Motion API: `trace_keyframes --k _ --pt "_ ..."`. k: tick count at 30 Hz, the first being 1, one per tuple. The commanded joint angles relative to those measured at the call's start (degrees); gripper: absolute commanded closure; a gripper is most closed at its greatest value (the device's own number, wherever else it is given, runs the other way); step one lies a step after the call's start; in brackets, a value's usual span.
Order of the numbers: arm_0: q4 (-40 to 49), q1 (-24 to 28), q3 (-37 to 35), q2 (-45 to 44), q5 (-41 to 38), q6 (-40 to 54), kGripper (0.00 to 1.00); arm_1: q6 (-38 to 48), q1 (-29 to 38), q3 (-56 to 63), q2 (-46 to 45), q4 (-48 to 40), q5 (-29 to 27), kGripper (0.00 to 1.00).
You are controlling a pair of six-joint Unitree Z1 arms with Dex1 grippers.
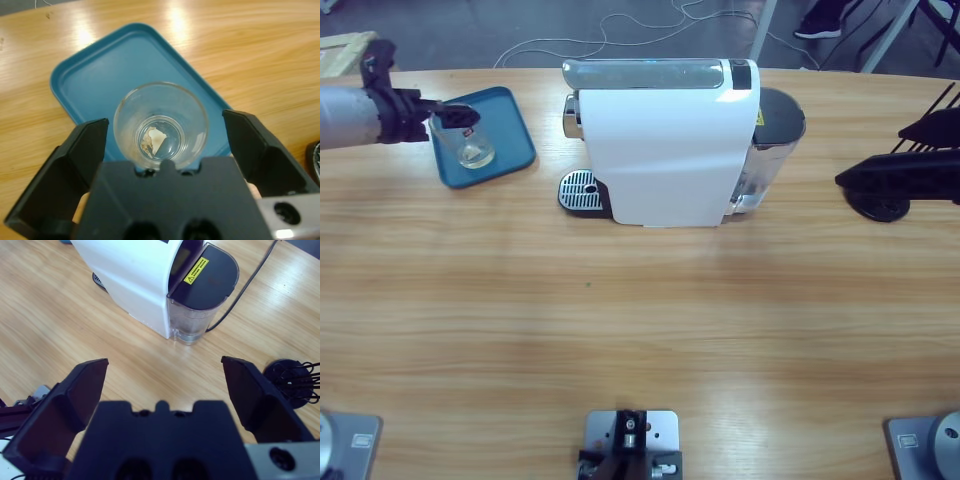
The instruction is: Pour coffee
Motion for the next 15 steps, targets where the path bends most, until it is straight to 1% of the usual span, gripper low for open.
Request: trace_keyframes --k 1,2,4,7,8,9,10,11,15 --pt "-2.63 0.58 1.49 5.85 -0.72 -1.25 0.050 0.69 0.56 2.31 0.21 -0.84 -0.03 0.000" --pt "-2.82 0.58 1.51 5.90 -0.70 -1.25 0.121 0.69 0.56 2.34 0.16 -0.84 -0.03 0.000" --pt "-3.12 0.58 1.49 5.95 -0.72 -1.25 0.319 0.69 0.56 2.40 0.16 -0.84 -0.03 0.000" --pt "-3.29 0.58 1.40 6.50 -0.72 -1.25 0.672 0.69 0.56 2.31 0.07 -0.84 -0.03 0.000" --pt "-3.29 0.58 1.40 6.73 -0.75 -1.25 0.751 0.69 0.56 2.31 0.03 -0.84 -0.03 0.000" --pt "-3.29 0.58 1.40 6.94 -0.95 -1.25 0.854 0.69 0.56 2.31 -0.04 -0.84 -0.03 0.000" --pt "-3.29 0.58 1.49 7.08 -1.35 -1.25 0.981 0.69 0.56 2.31 -0.11 -0.84 -0.03 0.000" --pt "-3.29 0.58 1.51 7.17 -1.65 -1.25 1.000 0.69 0.56 2.38 -0.18 -0.84 0.01 0.000" --pt "-3.22 0.52 1.90 7.10 -4.09 -1.25 1.000 0.69 0.56 2.40 -0.25 -0.84 0.18 0.000"
